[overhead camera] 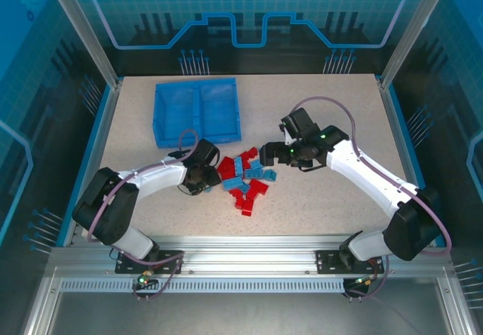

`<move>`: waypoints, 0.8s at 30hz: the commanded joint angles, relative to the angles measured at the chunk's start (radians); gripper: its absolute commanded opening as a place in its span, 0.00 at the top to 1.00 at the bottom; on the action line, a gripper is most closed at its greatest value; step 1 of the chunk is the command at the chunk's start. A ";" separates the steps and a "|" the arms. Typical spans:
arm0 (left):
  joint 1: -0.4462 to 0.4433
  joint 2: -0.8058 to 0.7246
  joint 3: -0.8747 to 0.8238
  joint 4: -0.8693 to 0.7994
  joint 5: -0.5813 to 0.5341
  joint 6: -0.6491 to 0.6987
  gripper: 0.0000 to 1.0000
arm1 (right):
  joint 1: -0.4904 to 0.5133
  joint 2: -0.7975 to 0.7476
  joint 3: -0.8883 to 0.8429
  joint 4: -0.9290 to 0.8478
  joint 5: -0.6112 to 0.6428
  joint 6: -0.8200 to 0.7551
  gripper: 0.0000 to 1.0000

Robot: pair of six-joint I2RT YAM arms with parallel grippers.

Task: Sort the legos into containers by color

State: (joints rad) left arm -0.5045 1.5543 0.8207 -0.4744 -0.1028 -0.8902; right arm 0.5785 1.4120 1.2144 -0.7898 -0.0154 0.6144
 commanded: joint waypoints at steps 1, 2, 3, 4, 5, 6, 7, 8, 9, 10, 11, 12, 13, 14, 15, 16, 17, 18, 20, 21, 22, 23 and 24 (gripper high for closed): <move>0.015 0.024 -0.012 -0.035 0.008 0.032 0.48 | 0.019 0.012 0.036 -0.037 0.003 0.010 0.00; 0.017 0.026 -0.013 -0.034 0.009 0.035 0.50 | 0.022 0.013 0.039 -0.037 0.002 0.011 0.00; 0.018 0.027 -0.012 -0.032 0.009 0.036 0.51 | 0.024 0.015 0.041 -0.040 0.001 0.010 0.00; 0.018 0.029 -0.011 -0.031 0.011 0.038 0.53 | 0.026 0.016 0.047 -0.043 0.000 0.010 0.00; 0.020 0.030 -0.010 -0.033 0.010 0.041 0.55 | 0.029 0.017 0.051 -0.047 -0.001 0.009 0.00; 0.020 0.030 -0.010 -0.033 0.010 0.042 0.56 | 0.032 0.018 0.054 -0.048 -0.001 0.007 0.00; 0.023 0.030 -0.009 -0.033 0.011 0.043 0.58 | 0.037 0.018 0.056 -0.047 -0.004 0.002 0.00; 0.023 0.025 -0.007 -0.036 0.011 0.045 0.60 | 0.044 0.016 0.058 -0.042 -0.007 -0.007 0.00; 0.024 0.021 -0.003 -0.041 0.012 0.046 0.62 | 0.049 0.016 0.061 -0.040 -0.011 -0.015 0.00; 0.026 0.009 0.000 -0.047 0.011 0.049 0.63 | 0.058 0.016 0.064 -0.039 -0.015 -0.022 0.00; 0.028 -0.006 0.006 -0.053 0.008 0.052 0.64 | 0.067 0.016 0.071 -0.037 -0.017 -0.029 0.00; 0.027 -0.019 0.013 -0.065 0.000 0.055 0.65 | 0.075 0.017 0.078 -0.037 -0.018 -0.035 0.00; 0.029 -0.042 0.025 -0.082 -0.013 0.061 0.65 | 0.082 0.020 0.087 -0.037 -0.020 -0.041 0.00; 0.030 -0.064 0.042 -0.102 -0.028 0.067 0.66 | 0.091 0.021 0.097 -0.037 -0.018 -0.044 0.00; 0.032 -0.081 0.059 -0.119 -0.042 0.074 0.66 | 0.097 0.023 0.104 -0.037 -0.017 -0.047 0.00; 0.035 -0.105 0.079 -0.136 -0.058 0.086 0.66 | 0.101 0.022 0.113 -0.037 -0.014 -0.047 0.00; 0.039 -0.125 0.101 -0.152 -0.072 0.098 0.66 | 0.107 0.023 0.119 -0.037 -0.008 -0.045 0.00; 0.050 -0.141 0.119 -0.166 -0.082 0.110 0.66 | 0.109 0.022 0.123 -0.037 -0.006 -0.044 0.00; 0.081 -0.171 0.170 -0.184 -0.099 0.146 0.66 | 0.112 0.019 0.128 -0.035 0.000 -0.039 0.00; 0.103 -0.179 0.191 -0.187 -0.105 0.165 0.66 | 0.111 0.016 0.130 -0.036 0.003 -0.038 0.00; 0.134 -0.181 0.223 -0.184 -0.113 0.188 0.66 | 0.113 0.013 0.131 -0.035 0.006 -0.037 0.00; 0.166 -0.177 0.254 -0.181 -0.119 0.209 0.66 | 0.112 0.009 0.131 -0.034 0.008 -0.036 0.00; 0.197 -0.168 0.286 -0.177 -0.119 0.226 0.66 | 0.112 0.007 0.130 -0.034 0.011 -0.036 0.00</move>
State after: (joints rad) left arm -0.3756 1.3956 1.0336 -0.6182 -0.1749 -0.7494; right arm 0.6758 1.4269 1.3193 -0.8078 -0.0147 0.5835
